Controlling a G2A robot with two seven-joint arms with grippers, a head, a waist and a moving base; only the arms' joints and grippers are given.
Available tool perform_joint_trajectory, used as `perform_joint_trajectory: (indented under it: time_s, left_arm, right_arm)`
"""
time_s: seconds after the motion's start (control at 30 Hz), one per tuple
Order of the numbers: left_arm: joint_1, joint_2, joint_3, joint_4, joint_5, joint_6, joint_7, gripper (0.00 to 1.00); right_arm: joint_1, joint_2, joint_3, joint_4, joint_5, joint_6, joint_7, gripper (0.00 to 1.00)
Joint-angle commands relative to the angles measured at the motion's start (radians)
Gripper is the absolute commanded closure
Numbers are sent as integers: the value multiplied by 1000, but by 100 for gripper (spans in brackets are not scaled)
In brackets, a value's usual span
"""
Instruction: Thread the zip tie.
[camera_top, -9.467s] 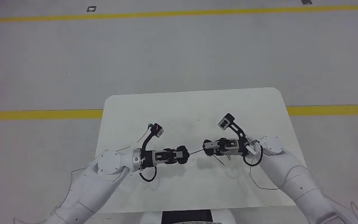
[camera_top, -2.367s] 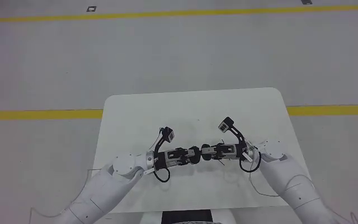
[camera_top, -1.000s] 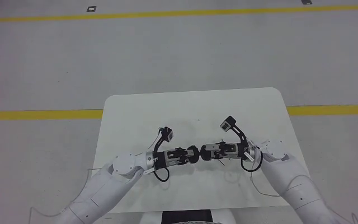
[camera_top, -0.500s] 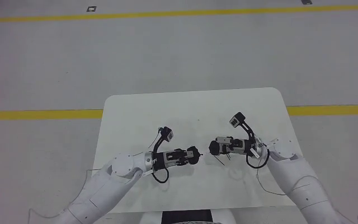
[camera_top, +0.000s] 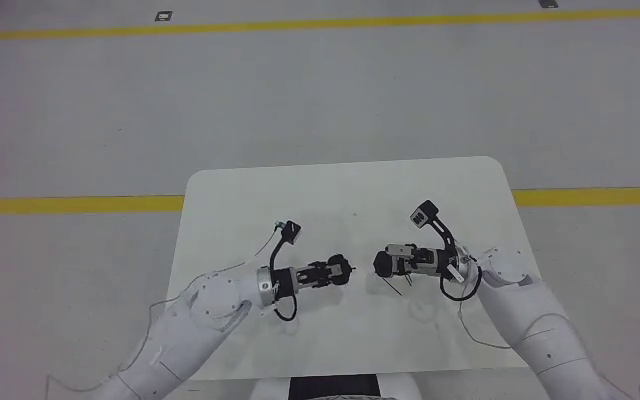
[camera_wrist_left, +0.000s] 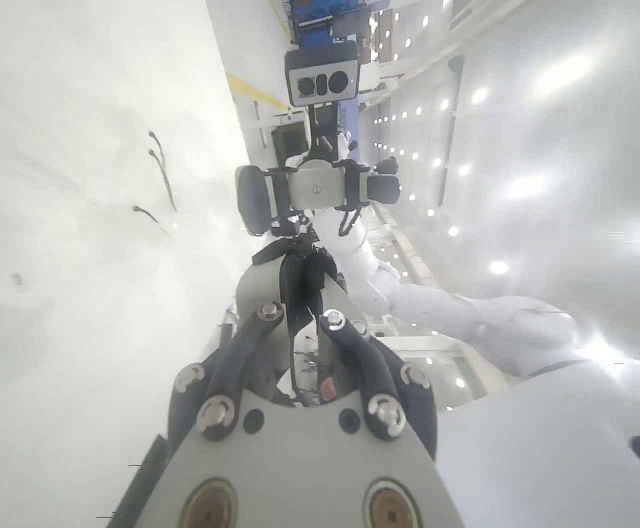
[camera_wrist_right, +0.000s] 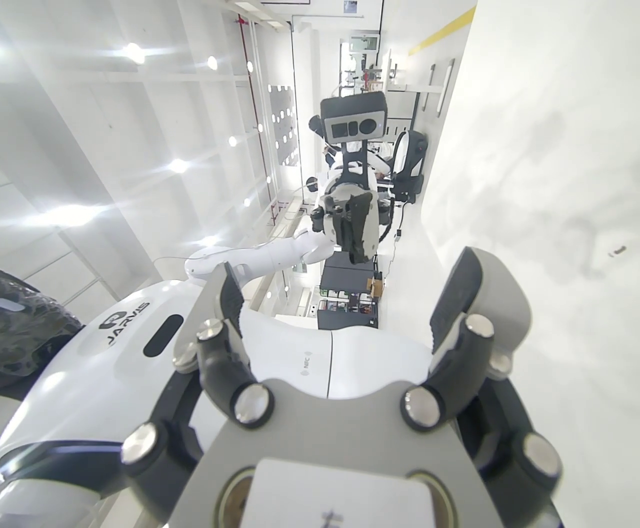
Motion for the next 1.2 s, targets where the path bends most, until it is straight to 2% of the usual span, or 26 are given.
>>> perform_joint_trajectory:
  time_s: [0.0,0.07,0.43,0.57,0.67,0.8,0.9,1.17]
  left_arm:
    - [17,3,-20,-54,92,0,28,100]
    - [37,5,-25,-90,142,0,39,100]
    - [38,6,-27,-89,162,0,50,100]
    - [32,3,-25,-125,279,0,149,100]
    - [27,5,-9,-158,342,0,189,100]
    - [15,10,23,-186,381,0,232,100]
    - [11,13,39,-186,370,0,266,100]
    - [11,13,39,-186,370,0,266,100]
  right_arm:
    - [0,0,0,0,0,0,0,0]
    - [0,0,0,0,0,0,0,0]
    - [0,0,0,0,0,0,0,0]
    - [0,0,0,0,0,0,0,0]
    - [0,0,0,0,0,0,0,0]
    - [0,0,0,0,0,0,0,0]
    - [0,0,0,0,0,0,0,0]
    - [0,0,0,0,0,0,0,0]
